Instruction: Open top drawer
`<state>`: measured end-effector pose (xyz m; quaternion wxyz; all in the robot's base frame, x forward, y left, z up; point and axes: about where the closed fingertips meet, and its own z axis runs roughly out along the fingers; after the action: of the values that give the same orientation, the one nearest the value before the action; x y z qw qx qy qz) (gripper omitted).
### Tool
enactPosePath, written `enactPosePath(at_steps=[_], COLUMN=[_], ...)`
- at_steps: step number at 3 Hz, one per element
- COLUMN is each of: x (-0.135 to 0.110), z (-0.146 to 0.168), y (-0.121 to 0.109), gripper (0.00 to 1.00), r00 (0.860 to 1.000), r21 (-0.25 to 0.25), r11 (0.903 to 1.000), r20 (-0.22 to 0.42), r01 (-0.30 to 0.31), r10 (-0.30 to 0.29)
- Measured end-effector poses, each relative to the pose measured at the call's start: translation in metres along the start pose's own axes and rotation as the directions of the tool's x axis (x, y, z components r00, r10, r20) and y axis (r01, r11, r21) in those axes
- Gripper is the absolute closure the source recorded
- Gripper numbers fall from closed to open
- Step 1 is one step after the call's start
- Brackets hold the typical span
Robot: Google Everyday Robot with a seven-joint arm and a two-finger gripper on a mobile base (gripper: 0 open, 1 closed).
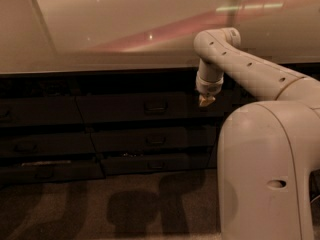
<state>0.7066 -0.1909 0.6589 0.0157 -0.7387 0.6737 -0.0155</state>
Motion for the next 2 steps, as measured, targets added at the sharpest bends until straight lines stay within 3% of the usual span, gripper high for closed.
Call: enactPosePath(at_steps=[2], x=[-0.0003], z=[-0.0129], y=[0.0005], gripper=[1.0], r00=[1.0], r21=[0.0], r11=[1.0], r20=[0.0], r01=[0.0], r10=[0.0])
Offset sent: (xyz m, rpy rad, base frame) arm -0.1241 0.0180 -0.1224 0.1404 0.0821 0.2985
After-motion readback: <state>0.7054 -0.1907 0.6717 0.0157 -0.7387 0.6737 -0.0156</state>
